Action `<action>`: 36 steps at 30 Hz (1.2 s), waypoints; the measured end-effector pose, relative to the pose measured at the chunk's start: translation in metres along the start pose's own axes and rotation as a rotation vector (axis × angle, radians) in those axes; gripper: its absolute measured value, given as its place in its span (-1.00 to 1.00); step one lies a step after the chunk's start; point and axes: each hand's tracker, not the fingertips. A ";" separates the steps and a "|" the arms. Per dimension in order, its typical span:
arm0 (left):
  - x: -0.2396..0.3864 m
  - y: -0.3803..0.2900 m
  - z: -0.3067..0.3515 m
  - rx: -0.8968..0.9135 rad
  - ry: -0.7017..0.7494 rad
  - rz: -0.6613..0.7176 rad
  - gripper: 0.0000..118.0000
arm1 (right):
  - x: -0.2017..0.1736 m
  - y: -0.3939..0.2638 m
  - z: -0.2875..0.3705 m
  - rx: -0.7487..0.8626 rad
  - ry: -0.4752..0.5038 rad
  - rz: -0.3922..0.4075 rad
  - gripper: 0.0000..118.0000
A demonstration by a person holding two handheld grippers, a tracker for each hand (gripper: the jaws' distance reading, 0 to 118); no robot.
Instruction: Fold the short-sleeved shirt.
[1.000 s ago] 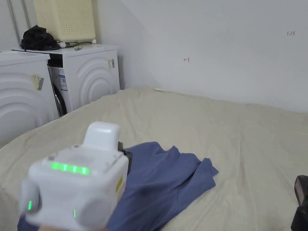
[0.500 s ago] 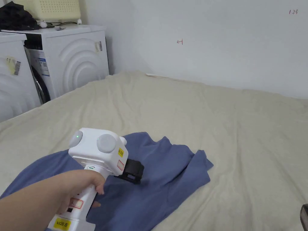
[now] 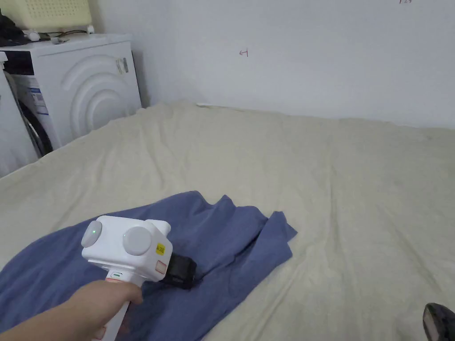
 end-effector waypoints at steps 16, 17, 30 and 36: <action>-0.028 0.006 0.119 0.206 -0.010 0.032 -0.98 | 0.042 0.017 0.028 0.036 -0.096 -0.104 -1.00; -0.029 0.006 0.138 0.217 -0.006 0.016 -0.98 | 0.046 0.021 0.031 0.044 -0.098 -0.110 -1.00; 0.106 0.053 0.385 0.612 -0.125 -0.301 -0.98 | 0.091 0.041 0.072 0.169 -0.210 -0.183 -1.00; 0.224 0.080 0.390 0.555 -0.418 -0.400 -0.98 | 0.109 0.042 0.093 0.194 -0.207 -0.207 -1.00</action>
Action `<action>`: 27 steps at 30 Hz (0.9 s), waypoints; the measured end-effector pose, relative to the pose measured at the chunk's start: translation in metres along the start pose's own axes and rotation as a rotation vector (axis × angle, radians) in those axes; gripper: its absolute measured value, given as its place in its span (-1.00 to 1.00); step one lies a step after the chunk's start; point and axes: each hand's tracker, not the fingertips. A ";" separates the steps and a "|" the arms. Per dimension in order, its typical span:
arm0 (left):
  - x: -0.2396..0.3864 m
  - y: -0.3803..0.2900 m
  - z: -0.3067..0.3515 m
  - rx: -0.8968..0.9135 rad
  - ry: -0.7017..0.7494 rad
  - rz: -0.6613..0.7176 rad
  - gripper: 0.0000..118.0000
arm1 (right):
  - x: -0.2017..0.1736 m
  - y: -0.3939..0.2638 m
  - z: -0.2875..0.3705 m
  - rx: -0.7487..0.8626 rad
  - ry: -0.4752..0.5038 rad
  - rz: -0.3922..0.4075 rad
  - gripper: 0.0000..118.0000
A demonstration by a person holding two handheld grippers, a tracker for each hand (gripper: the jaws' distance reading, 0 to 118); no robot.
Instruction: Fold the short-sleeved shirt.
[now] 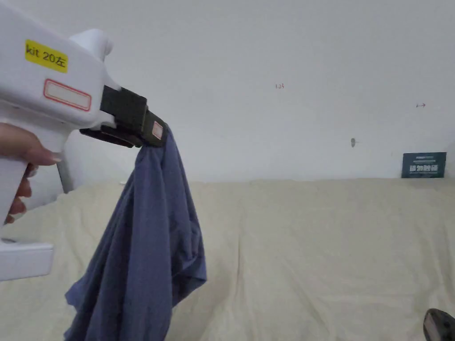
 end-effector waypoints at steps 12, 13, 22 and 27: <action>0.120 -0.080 -0.281 -0.412 -0.251 0.003 -0.98 | 0.064 -0.014 0.014 -0.052 -0.164 0.015 -1.00; 0.124 -0.095 -0.303 -0.471 -0.249 0.027 -0.98 | 0.069 -0.016 0.014 -0.068 -0.179 0.010 -1.00; 0.087 -0.200 -0.404 -0.871 -0.171 0.453 -0.84 | 0.090 -0.029 0.011 -0.133 -0.220 -0.022 -1.00; 0.075 -0.199 -0.391 -0.750 -0.199 0.464 0.17 | 0.085 -0.030 0.005 -0.151 -0.204 -0.032 -1.00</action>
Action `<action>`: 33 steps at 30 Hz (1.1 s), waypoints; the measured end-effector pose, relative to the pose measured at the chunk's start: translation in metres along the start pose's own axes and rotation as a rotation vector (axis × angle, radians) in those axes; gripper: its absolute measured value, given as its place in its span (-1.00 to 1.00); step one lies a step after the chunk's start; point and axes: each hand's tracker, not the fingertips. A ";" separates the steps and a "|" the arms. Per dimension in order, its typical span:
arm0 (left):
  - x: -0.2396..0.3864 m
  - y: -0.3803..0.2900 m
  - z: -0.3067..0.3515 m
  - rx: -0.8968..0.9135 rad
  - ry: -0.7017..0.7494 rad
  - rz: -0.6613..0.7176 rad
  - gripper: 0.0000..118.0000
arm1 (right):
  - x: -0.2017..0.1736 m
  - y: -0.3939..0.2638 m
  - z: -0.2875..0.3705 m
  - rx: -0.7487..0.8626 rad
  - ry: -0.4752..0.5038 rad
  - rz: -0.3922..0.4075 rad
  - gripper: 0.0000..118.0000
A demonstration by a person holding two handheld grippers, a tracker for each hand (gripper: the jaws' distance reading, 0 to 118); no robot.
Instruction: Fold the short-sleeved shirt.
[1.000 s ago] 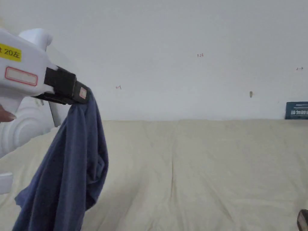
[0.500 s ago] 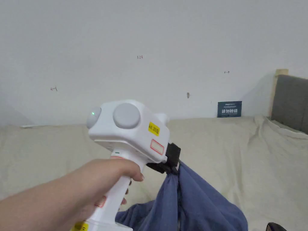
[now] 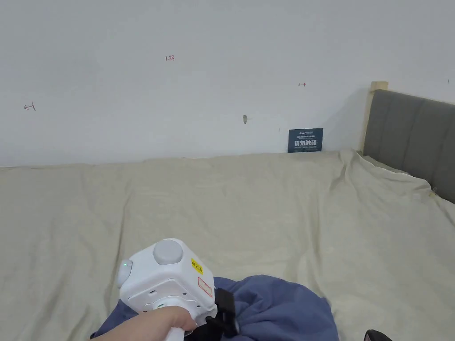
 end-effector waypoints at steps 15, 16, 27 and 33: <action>-0.010 -0.086 0.112 0.285 0.044 -0.285 0.51 | -0.020 0.030 0.025 0.036 0.014 0.030 -1.00; -0.018 -0.102 0.123 0.338 0.084 -0.314 0.02 | -0.022 0.034 0.026 0.049 0.006 0.046 -1.00; -0.106 -0.292 0.234 1.090 0.244 0.034 -1.00 | -0.032 0.034 0.027 0.100 0.010 0.081 -1.00; -0.118 -0.310 0.244 1.023 0.419 0.037 -1.00 | -0.043 0.033 0.021 0.082 0.044 0.087 -1.00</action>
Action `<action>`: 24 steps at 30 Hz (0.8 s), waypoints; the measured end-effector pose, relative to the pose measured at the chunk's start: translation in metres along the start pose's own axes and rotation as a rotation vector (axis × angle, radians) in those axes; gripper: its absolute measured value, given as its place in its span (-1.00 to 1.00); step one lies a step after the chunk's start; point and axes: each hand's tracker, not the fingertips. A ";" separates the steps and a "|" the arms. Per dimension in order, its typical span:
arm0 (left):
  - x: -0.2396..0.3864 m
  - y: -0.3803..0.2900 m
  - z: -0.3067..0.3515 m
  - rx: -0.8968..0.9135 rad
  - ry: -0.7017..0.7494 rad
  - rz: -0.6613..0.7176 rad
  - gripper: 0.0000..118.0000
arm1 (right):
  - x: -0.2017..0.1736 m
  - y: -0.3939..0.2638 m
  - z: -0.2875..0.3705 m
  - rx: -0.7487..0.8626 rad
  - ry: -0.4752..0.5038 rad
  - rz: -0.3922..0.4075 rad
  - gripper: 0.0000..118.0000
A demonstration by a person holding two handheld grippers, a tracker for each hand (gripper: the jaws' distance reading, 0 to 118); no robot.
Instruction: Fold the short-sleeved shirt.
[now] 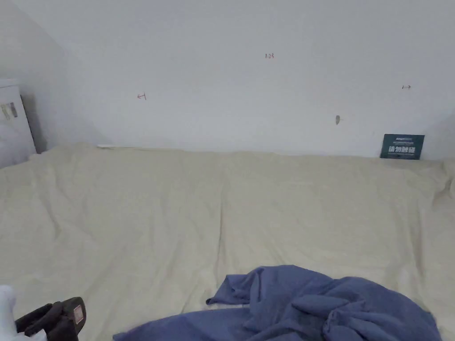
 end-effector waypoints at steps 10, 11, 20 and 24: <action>-0.008 -0.013 -0.123 -0.278 0.049 -0.109 -0.99 | -0.011 -0.006 -0.004 -0.030 0.038 0.013 -1.00; -0.010 -0.014 -0.136 -0.316 0.051 -0.129 -0.73 | -0.011 -0.007 -0.004 -0.034 0.041 0.016 -1.00; -0.020 -0.040 -0.213 -0.497 0.123 -0.176 0.98 | -0.023 -0.023 -0.013 -0.115 0.068 0.044 -1.00; -0.012 -0.054 -0.218 -0.549 0.131 -0.205 0.68 | -0.031 -0.031 -0.020 -0.142 0.079 0.058 -1.00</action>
